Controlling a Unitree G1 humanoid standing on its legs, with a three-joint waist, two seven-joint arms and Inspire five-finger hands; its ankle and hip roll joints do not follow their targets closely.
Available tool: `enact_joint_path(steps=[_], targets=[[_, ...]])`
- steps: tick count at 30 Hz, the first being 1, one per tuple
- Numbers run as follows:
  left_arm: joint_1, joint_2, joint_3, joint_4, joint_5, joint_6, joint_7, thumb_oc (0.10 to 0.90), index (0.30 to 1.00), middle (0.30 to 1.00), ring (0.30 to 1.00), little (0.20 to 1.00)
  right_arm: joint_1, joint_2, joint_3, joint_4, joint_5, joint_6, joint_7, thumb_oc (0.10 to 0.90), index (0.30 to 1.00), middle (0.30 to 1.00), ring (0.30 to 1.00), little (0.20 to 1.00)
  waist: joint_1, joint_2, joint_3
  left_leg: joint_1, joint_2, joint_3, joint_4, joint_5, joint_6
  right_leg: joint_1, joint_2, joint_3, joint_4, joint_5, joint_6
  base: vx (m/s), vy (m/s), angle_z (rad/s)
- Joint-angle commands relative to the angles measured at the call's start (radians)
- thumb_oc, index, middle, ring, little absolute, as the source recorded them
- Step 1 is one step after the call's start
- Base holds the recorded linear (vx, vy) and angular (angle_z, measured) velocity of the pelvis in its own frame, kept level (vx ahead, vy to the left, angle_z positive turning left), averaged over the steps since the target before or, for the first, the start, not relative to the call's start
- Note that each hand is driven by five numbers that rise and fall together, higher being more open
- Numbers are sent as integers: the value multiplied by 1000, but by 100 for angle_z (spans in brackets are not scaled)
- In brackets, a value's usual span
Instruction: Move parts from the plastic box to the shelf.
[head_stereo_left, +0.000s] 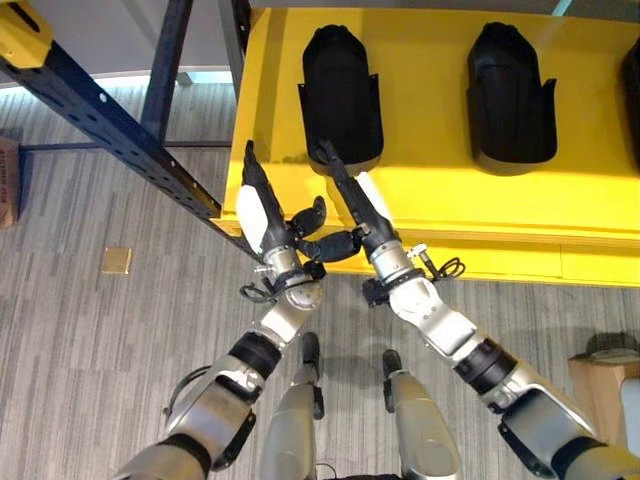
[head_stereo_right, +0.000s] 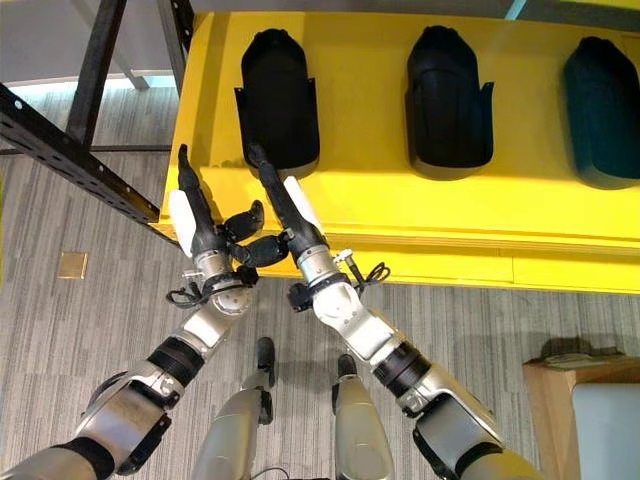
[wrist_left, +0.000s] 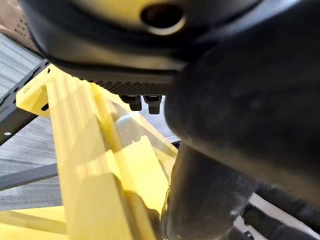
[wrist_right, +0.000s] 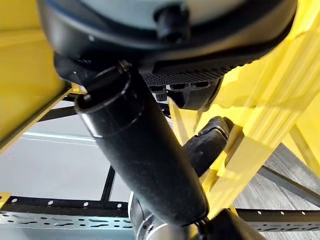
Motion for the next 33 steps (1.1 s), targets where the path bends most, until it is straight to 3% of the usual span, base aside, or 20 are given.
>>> enact_joint_path(steps=[1,10,18,22,33], targets=[[-45,-22,9,-18,66,-18,9,900,1000,1000,1000,1000,-140,162,-61,-315,38,-201,71,900,1000,1000,1000,1000,-1,-51,-70,86,-88,73,96,-236,78,74,56,-43,-202,85,-64,0,0,0],[-6,-26,28,-29,76,-11,-6,900,1000,1000,1000,1000,-96,142,-65,-484,85,-200,134,900,1000,1000,1000,1000,-10,-56,-100,125,-86,88,77,-246,83,108,56,-30,-223,84,-56,8,12,0],[25,-27,31,-40,74,-1,-5,900,1000,1000,1000,1000,-47,130,-98,-541,53,-244,88,900,1000,1000,1000,1000,-19,-57,-121,156,-85,97,54,-250,87,131,60,-18,-242,85,-51,2,4,0],[59,-26,37,-47,70,3,3,900,1000,1000,1000,1000,-2,103,-164,-569,5,-279,-26,900,1000,1000,1000,1000,-33,-55,-139,181,-82,105,37,-254,89,150,63,-6,-255,85,-48,25,22,0],[128,-7,39,-69,55,-3,-6,900,1000,1000,1000,1000,86,43,-226,-497,-13,-246,-65,900,1000,1000,1000,1000,-45,-50,-156,203,-80,103,21,-252,90,167,65,0,-266,85,-47,0,6,-2]])
